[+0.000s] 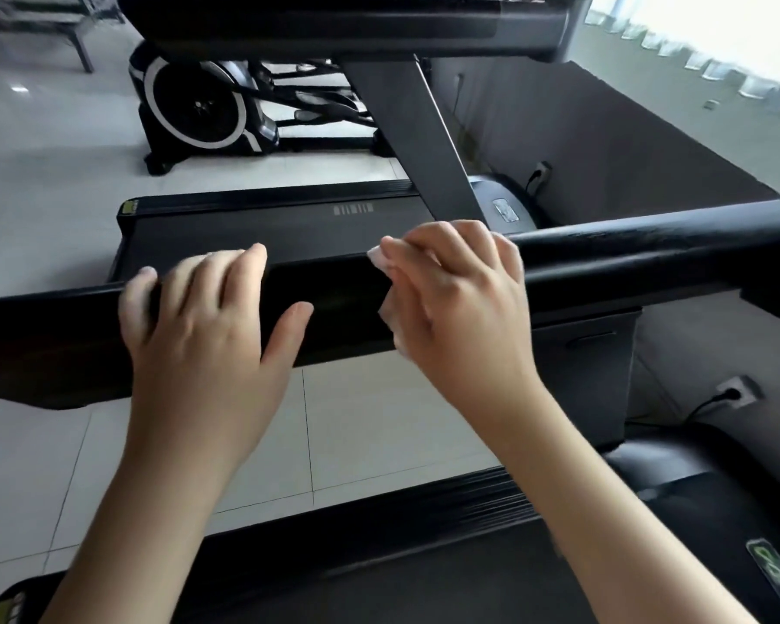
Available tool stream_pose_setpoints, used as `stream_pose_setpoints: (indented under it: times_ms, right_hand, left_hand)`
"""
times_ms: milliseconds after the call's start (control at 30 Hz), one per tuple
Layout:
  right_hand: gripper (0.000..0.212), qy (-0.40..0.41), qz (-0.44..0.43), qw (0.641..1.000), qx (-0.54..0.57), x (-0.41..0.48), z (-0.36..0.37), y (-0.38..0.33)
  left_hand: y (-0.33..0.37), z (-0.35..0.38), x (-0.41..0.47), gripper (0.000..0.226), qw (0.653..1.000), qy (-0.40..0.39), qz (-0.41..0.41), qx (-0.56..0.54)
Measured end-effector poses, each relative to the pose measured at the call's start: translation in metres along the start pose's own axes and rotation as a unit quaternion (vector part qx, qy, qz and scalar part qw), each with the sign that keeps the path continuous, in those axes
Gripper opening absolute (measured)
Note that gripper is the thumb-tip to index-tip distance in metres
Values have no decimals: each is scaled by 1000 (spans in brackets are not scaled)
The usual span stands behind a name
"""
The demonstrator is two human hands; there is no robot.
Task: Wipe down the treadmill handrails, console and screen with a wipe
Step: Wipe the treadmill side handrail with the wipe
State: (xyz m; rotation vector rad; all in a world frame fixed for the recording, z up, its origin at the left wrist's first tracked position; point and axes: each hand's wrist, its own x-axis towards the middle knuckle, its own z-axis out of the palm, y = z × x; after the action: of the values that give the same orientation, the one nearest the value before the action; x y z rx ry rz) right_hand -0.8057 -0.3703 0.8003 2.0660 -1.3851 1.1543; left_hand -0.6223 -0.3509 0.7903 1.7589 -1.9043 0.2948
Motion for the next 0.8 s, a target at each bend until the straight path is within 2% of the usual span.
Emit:
stream_pose_setpoints:
  times_ms: [167, 233, 333, 533, 633, 700, 800]
  right_hand:
    - [21, 95, 62, 993, -29, -19, -3, 15]
    - [20, 109, 33, 994, -7, -35, 10, 7]
    - [14, 102, -23, 992, 69, -47, 20, 12]
    - [11, 61, 60, 981, 176, -66, 17, 22]
    - [12, 31, 13, 985, 172, -75, 31, 13]
    - [18, 38, -47, 992, 113, -74, 35, 14]
    - [11, 56, -93, 990, 90, -72, 29, 26]
  left_hand:
    - [1, 1, 1, 59, 1000, 10, 1, -5]
    - [2, 2, 0, 58, 1000, 14, 0, -9]
    - [2, 2, 0, 59, 1000, 16, 1, -9]
    - [1, 3, 0, 58, 1000, 21, 6, -4]
    - [2, 3, 0, 58, 1000, 25, 3, -2]
    - [2, 4, -1, 58, 1000, 22, 2, 0]
    - [2, 4, -1, 59, 1000, 21, 3, 2]
